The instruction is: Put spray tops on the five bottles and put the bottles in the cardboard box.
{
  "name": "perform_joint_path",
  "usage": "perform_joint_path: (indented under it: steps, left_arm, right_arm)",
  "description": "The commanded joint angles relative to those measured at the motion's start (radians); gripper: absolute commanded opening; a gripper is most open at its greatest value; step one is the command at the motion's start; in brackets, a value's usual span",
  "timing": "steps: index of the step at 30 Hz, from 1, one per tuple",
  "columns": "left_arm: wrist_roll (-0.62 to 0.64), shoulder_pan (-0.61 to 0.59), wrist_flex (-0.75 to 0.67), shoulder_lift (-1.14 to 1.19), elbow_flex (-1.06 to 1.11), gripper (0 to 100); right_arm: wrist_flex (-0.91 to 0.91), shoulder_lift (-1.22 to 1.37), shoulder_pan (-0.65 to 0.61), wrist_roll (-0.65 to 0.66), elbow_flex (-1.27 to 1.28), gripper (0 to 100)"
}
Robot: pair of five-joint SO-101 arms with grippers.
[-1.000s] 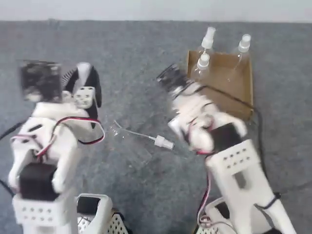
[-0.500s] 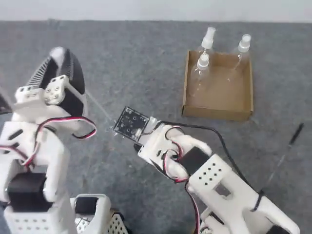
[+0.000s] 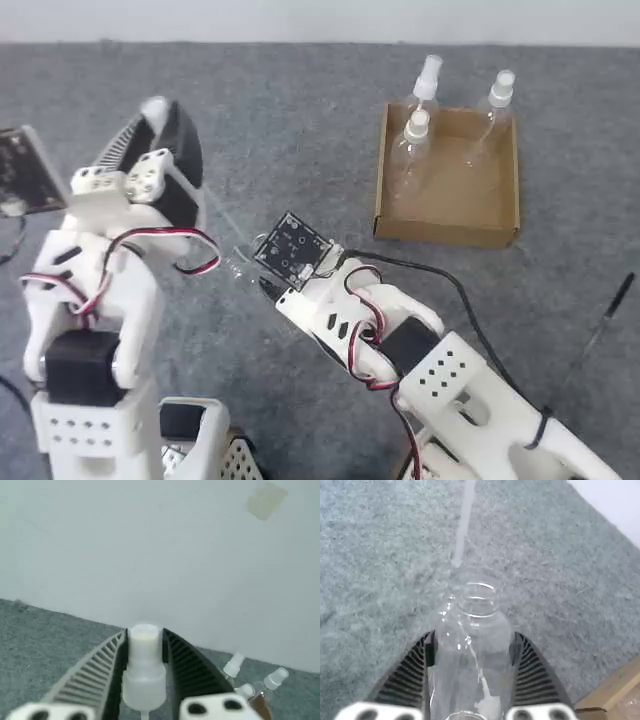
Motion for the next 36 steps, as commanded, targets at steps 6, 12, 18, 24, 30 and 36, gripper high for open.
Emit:
perform_joint_path:
  steps: [6,12,18,24,30,36]
  left_arm:
    - [0.009,0.011,-0.19,-0.012,0.13,1]
    - [0.011,0.015,-0.204,-0.017,0.173,1]
    - [0.012,0.089,-0.083,-0.02,0.205,1]
    - [0.005,0.173,-0.026,-0.02,0.286,1]
    - [-0.063,0.213,-0.025,-0.02,0.352,1]
    - [-0.064,0.221,-0.029,-0.02,0.398,1]
  right_arm:
    - [-0.016,-0.058,-0.005,-0.011,-0.009,0.6]
    - [-0.015,-0.05,-0.004,-0.011,-0.009,0.6]
    - [-0.013,-0.056,-0.001,-0.003,-0.009,0.6]
    - [-0.001,-0.059,-0.001,-0.003,0.026,0.6]
    - [-0.226,-0.059,0.084,-0.026,0.1,0.6]
    - [-0.403,-0.059,0.12,-0.132,0.181,0.6]
